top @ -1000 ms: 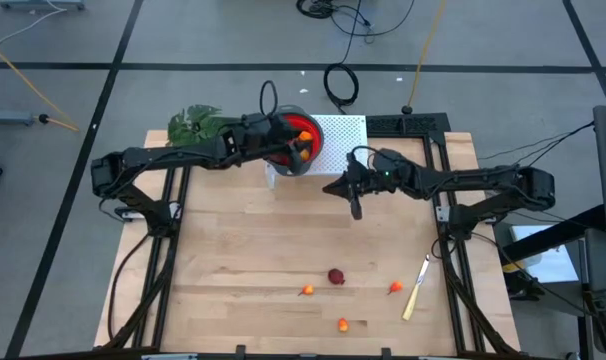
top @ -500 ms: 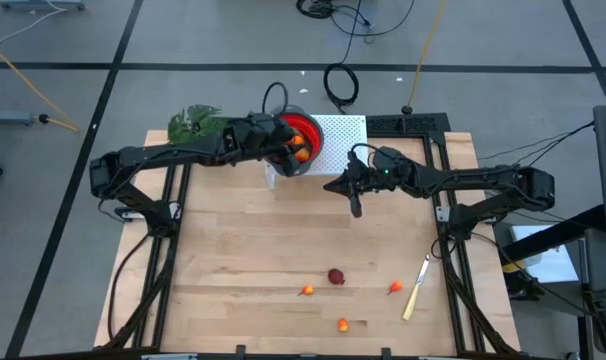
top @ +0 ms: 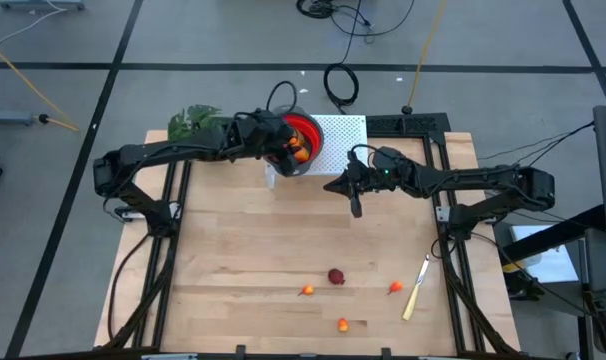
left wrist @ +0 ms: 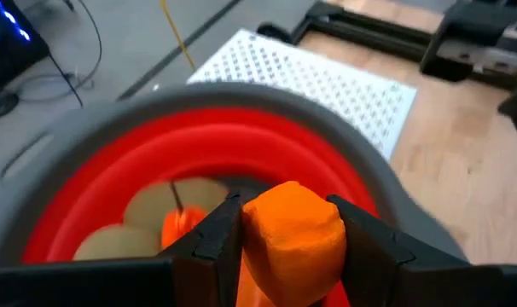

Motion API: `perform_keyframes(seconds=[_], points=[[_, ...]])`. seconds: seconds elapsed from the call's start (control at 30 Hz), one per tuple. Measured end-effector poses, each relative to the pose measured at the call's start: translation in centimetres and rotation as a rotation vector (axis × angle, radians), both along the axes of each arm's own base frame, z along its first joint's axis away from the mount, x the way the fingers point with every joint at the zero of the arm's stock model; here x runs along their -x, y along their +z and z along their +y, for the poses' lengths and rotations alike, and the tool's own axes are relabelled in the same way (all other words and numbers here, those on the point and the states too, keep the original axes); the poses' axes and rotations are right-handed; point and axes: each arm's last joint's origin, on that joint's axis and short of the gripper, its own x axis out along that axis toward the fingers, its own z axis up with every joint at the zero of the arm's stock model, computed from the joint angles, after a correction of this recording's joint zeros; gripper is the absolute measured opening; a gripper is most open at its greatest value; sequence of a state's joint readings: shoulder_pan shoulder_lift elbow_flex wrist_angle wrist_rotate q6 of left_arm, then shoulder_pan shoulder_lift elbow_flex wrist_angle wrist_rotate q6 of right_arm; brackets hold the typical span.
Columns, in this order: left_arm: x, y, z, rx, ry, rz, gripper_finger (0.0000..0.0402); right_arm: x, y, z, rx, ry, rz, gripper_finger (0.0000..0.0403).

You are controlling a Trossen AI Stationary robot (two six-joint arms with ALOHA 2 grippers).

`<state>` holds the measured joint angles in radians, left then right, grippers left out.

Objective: Pick & Place Fruit
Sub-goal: Put the orange into the red strainer bowl

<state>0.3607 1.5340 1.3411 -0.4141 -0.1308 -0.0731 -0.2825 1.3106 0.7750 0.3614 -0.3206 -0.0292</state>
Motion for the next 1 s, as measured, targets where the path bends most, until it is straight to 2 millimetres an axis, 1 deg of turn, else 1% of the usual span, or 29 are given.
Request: perform_keyframes(seconds=[0.17, 0.4, 0.5, 0.87, 1.0], points=[[0.0, -0.4, 0.5, 0.015, 0.019, 0.009, 0.0147, 0.0, 0.0, 0.0, 0.002, 0.000, -0.003, 0.0001], [0.5, -0.8, 1.4, 0.068, 0.079, 0.024, 0.0147, 0.0, 0.0, 0.0, 0.000, 0.000, -0.004, 0.0001], [0.8, -1.0, 1.5, 0.084, 0.092, 0.050, 0.0147, 0.0, 0.1, 0.0, 0.001, 0.000, -0.007, 0.0001], [0.7, -0.8, 1.6, 0.100, 0.093, 0.018, 0.0148, 0.0, 0.1, 0.0, 0.011, 0.002, -0.007, 0.0001], [0.7, -0.8, 1.6, 0.108, 0.099, 0.014, 0.0169, 0.0, 0.0, 0.0, 0.010, 0.002, -0.007, 0.0002]])
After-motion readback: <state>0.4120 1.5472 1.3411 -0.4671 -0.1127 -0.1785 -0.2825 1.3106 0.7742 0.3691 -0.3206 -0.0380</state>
